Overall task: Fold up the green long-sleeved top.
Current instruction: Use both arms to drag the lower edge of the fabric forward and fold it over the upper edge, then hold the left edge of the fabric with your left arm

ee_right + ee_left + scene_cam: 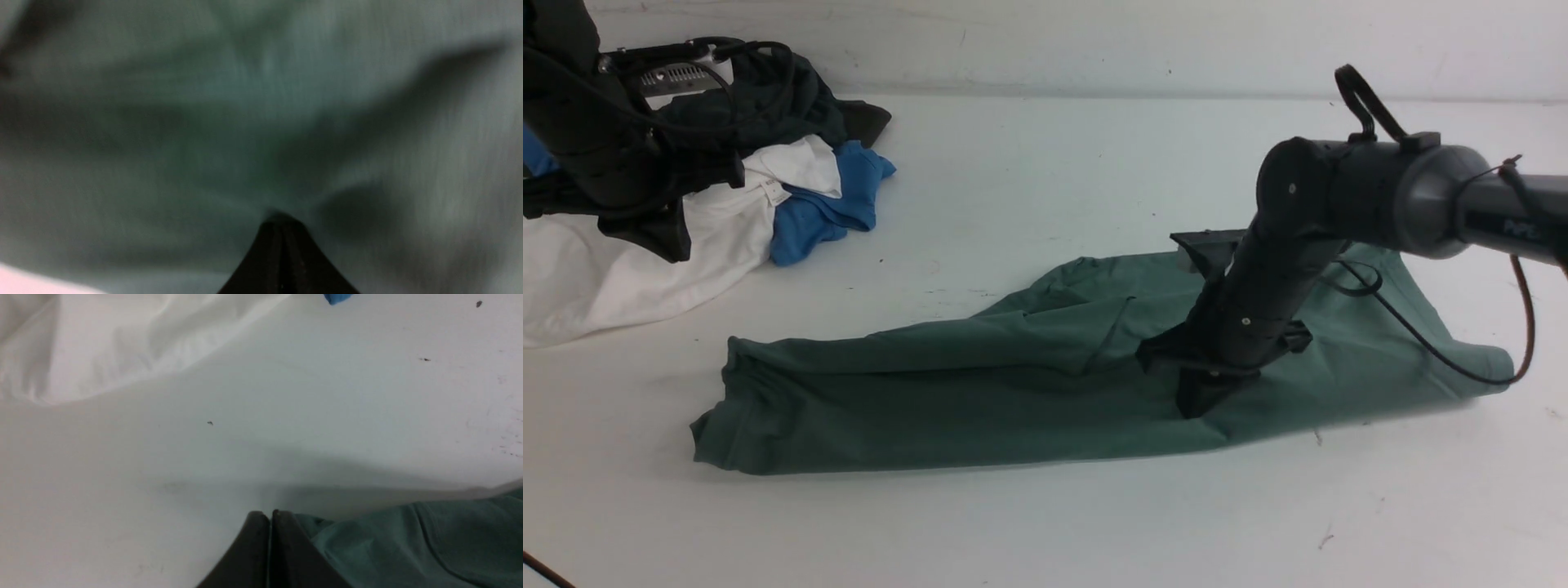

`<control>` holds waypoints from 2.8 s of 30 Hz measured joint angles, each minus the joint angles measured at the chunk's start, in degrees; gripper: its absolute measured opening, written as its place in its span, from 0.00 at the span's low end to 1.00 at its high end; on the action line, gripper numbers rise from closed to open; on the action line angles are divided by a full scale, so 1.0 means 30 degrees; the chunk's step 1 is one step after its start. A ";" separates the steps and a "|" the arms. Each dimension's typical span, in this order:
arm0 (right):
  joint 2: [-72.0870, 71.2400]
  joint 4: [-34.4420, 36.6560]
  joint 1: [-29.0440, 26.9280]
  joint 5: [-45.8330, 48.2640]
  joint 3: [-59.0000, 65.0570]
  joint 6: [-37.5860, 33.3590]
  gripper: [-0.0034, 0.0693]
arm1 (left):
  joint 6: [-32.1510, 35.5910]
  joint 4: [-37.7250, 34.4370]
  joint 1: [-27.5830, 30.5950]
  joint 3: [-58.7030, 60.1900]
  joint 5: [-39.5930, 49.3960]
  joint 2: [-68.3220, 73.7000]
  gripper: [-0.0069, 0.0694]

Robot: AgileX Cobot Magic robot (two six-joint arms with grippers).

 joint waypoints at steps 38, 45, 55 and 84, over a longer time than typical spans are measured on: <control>0.0534 -0.1868 -0.9408 0.3182 -0.9132 -0.0151 0.03 | 0.0128 -0.0986 0.0000 -0.0046 0.0989 0.0019 0.09; 0.0137 -0.1298 -1.0378 0.3279 -0.3791 -0.0721 0.03 | 0.0128 -0.1435 0.0000 -0.0046 0.0970 0.0019 0.09; 0.1741 -0.2323 -1.0752 0.3015 -0.2843 -0.1247 0.03 | 0.1182 -0.1426 0.0000 -0.0046 0.1108 0.0019 0.09; -1.0925 0.1014 -1.1559 0.2501 0.5602 -0.2206 0.03 | 0.2463 -0.2568 0.0000 0.5096 0.0202 -0.0321 0.38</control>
